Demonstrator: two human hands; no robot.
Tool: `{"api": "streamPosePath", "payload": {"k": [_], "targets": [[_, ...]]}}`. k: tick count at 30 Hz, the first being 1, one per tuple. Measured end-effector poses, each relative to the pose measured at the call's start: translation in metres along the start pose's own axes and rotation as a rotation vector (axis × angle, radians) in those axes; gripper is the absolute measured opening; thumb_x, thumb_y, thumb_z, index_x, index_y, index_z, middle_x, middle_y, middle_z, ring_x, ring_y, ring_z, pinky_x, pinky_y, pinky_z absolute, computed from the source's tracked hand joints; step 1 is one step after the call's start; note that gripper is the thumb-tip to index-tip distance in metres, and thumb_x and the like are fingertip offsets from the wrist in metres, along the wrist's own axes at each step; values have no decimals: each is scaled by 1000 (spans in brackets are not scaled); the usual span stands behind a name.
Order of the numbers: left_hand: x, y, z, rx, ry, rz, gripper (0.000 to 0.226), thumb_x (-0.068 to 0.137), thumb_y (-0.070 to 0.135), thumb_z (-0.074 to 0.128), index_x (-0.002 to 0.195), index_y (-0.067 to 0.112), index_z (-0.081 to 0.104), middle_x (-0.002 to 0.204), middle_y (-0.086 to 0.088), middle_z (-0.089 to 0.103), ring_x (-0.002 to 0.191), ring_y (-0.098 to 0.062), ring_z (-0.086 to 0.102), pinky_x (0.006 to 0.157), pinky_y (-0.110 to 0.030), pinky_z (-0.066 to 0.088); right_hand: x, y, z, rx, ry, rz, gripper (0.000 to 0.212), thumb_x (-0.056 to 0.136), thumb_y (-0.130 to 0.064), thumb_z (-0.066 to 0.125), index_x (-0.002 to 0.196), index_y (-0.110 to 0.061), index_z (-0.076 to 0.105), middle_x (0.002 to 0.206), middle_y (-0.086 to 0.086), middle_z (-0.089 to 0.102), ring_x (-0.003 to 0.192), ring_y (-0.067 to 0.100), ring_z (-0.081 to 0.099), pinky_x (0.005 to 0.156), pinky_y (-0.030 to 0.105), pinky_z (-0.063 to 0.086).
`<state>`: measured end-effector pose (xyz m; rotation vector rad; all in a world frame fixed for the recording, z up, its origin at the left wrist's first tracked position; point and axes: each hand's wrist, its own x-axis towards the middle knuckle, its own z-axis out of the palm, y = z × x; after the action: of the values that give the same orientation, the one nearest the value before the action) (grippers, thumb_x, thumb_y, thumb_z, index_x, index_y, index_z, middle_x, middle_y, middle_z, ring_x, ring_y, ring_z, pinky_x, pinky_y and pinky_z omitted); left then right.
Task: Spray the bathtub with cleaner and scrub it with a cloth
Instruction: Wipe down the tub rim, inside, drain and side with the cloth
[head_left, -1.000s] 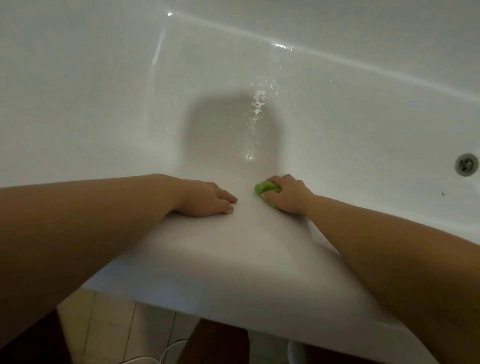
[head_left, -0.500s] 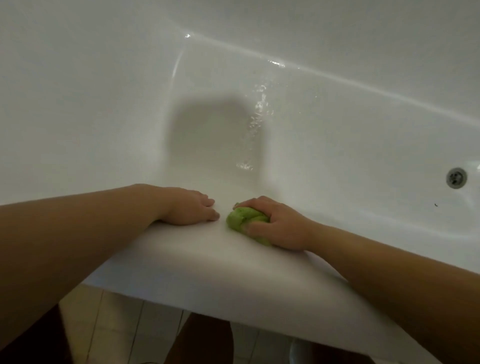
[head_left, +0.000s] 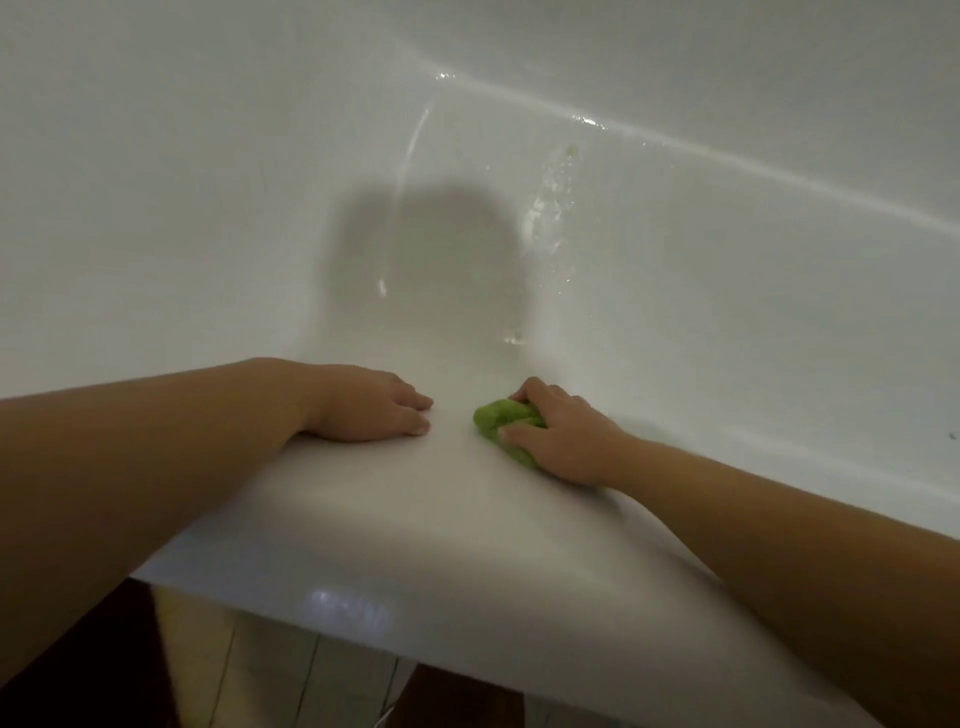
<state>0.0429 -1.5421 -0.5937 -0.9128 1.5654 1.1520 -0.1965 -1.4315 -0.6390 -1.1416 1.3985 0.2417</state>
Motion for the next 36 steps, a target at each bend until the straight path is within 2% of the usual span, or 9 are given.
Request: {"api": "streamPosePath", "payload": {"k": [4,7,12,16,19,22,30,33,36], "targets": [[-6,-10,0,11,-43,-20,66,105,58,36,164,31,20,172,2,11,158,-14,10,126,-33,7,-52,-39,-5,156,-57,-160,32,86,-47,65,112,-52,48,117,-18,57,104,3,55,88,24,44],[-8,-20,1,45,-46,-53,72,102,66,33,164,34,15,172,4,6,158,-16,7,128,-41,5,-54,-31,-9,228,-30,-144,40,88,-42,76,118,-58,55,123,-23,54,109,-6,55,94,14,42],[-9,-34,2,49,-5,-91,74,99,71,33,163,37,18,172,3,9,158,-21,10,127,-47,8,-2,9,-7,62,-6,34,60,91,-64,63,147,-52,45,143,-10,49,132,13,49,111,26,33],[-7,-46,1,35,53,-104,72,98,69,39,160,35,29,170,2,21,156,-23,21,126,-46,17,50,36,3,-10,52,144,76,78,-88,46,147,-58,37,145,-1,51,134,28,49,115,46,37],[-11,-55,-5,27,79,-110,65,98,66,42,156,36,37,165,2,32,151,-24,31,123,-44,23,71,31,13,-51,120,216,72,83,-83,45,148,-55,34,147,3,46,134,37,45,114,52,37],[-20,-65,-9,48,115,-122,57,101,60,42,152,35,44,158,1,40,146,-23,37,120,-41,29,59,2,22,-32,111,124,71,84,-81,47,148,-51,37,147,-2,49,135,32,47,114,47,39],[-52,-77,-10,51,183,-100,42,103,42,42,140,33,58,150,3,53,136,-21,48,115,-38,37,-33,-93,20,239,-28,-358,57,80,-64,56,137,-57,52,136,-24,54,128,0,51,112,22,35],[-59,-82,-12,27,212,-110,41,102,43,43,138,36,60,147,8,54,135,-18,48,114,-37,37,-6,-84,19,236,-43,-296,51,80,-64,58,130,-66,50,132,-21,55,124,-2,53,111,25,39],[-59,-91,-13,24,233,-111,39,101,43,43,135,37,62,145,11,56,134,-16,48,113,-36,37,44,-61,23,171,-6,-137,62,77,-72,58,137,-58,47,135,-10,55,125,11,55,113,39,42]]}}
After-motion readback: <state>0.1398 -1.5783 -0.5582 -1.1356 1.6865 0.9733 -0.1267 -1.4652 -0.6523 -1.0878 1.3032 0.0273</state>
